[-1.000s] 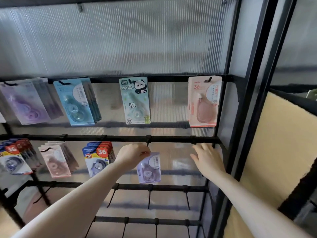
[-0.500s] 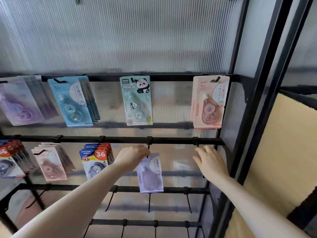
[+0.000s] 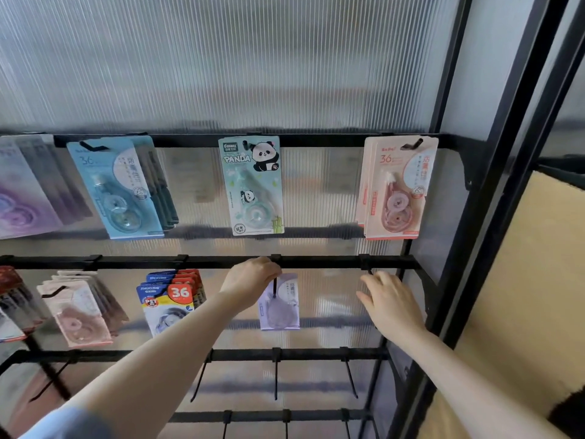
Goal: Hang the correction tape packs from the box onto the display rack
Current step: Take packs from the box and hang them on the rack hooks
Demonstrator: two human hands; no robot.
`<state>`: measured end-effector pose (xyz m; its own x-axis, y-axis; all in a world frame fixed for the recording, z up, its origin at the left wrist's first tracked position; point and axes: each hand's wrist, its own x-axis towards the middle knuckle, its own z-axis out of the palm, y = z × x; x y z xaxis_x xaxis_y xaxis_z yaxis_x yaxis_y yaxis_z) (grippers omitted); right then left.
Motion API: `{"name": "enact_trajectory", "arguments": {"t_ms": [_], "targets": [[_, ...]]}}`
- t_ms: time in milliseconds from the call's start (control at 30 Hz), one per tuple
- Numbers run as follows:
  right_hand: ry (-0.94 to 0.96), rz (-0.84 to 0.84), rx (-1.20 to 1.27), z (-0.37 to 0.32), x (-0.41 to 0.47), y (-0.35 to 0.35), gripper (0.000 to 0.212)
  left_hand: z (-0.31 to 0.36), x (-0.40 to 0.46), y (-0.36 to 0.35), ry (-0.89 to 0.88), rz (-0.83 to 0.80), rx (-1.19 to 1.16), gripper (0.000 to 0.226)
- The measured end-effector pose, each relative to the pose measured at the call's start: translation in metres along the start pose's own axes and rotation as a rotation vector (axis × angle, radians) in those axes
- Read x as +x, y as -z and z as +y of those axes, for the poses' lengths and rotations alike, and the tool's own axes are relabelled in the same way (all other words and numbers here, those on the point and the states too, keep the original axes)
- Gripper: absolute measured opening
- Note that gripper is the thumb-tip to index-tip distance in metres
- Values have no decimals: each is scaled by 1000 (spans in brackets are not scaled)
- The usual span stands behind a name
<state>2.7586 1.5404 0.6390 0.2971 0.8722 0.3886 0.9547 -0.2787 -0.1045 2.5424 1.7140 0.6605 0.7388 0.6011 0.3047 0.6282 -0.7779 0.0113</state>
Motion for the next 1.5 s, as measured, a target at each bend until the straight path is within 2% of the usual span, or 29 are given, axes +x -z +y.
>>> {"name": "enact_trajectory", "arguments": {"t_ms": [400, 667, 1167, 1500], "targets": [[-10, -6, -23, -4, 5, 1, 41, -4, 10, -13, 59, 92, -26, 23], [21, 16, -37, -10, 4, 2, 37, -7, -9, -2, 135, 138, -45, 35], [196, -55, 7, -59, -10, -13, 37, -14, -121, 8, 299, 165, -34, 36], [308, -136, 105, -106, -34, -53, 35, -28, -209, 5, 451, 147, 93, 38]]}}
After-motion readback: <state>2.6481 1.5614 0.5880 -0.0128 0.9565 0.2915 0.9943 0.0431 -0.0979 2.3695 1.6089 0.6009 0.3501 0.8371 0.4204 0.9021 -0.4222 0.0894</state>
